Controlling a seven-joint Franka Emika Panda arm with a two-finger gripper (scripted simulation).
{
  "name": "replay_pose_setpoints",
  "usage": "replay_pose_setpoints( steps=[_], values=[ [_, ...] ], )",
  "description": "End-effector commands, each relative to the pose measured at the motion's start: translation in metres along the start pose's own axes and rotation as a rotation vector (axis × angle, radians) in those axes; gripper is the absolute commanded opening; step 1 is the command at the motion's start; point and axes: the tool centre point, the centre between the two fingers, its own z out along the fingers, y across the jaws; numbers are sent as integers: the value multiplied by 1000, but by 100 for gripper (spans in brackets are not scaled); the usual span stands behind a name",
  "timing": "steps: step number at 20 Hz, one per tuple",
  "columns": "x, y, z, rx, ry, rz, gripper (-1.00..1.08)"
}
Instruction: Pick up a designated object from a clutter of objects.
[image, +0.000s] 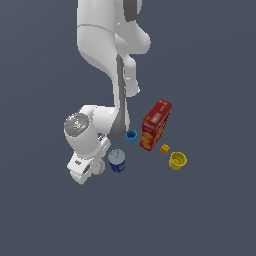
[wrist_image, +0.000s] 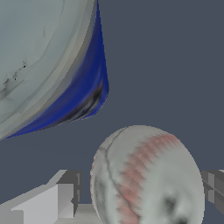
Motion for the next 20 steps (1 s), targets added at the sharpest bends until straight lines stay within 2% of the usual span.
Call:
replay_pose_setpoints(
  steps=[1, 2, 3, 20],
  values=[
    [0, 1, 3, -2, 0, 0, 100],
    [0, 1, 3, -2, 0, 0, 100],
    [0, 1, 3, -2, 0, 0, -100],
    [7, -6, -7, -3, 0, 0, -100]
  ],
)
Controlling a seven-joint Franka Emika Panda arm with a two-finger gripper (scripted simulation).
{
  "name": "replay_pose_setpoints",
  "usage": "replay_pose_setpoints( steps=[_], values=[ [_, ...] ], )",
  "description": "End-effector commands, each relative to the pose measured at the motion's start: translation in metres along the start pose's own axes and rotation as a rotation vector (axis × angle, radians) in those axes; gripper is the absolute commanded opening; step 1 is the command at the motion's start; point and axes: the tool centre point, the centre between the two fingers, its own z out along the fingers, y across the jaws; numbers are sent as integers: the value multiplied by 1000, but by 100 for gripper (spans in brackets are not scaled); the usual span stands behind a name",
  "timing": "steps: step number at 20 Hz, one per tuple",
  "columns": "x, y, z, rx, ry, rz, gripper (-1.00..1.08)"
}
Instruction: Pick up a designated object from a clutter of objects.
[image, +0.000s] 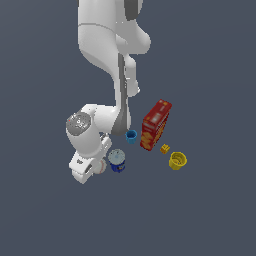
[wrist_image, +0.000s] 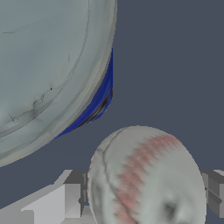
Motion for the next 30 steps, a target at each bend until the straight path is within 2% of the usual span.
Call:
replay_pose_setpoints(
  steps=[1, 11, 30],
  values=[
    [5, -4, -7, -3, 1, -1, -100],
    [42, -44, -60, -3, 0, -1, -100],
    [163, -170, -230, -4, -3, -2, -100]
  ],
)
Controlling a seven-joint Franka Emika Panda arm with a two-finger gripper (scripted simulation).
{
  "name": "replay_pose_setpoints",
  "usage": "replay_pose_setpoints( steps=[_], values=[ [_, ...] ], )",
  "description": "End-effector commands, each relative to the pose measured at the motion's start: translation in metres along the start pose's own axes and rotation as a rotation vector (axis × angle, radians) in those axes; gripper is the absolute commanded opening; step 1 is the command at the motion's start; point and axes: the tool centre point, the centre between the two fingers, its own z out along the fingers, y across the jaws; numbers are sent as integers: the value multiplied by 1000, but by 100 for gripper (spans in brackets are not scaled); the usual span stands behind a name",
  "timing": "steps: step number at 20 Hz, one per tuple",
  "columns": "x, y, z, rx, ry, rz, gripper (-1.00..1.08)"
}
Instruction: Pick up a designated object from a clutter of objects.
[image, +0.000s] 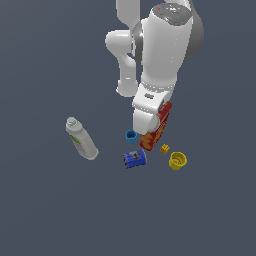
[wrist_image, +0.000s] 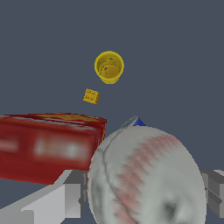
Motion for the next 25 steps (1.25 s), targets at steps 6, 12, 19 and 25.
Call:
replay_pose_setpoints(
  steps=[6, 12, 19, 25],
  values=[
    [49, -48, -69, -1, 1, 0, -100],
    [82, -79, -115, 0, 2, 0, -100],
    [105, -98, -144, 1, 4, 1, -100],
    [111, -102, -152, 1, 4, 1, -100]
  ],
)
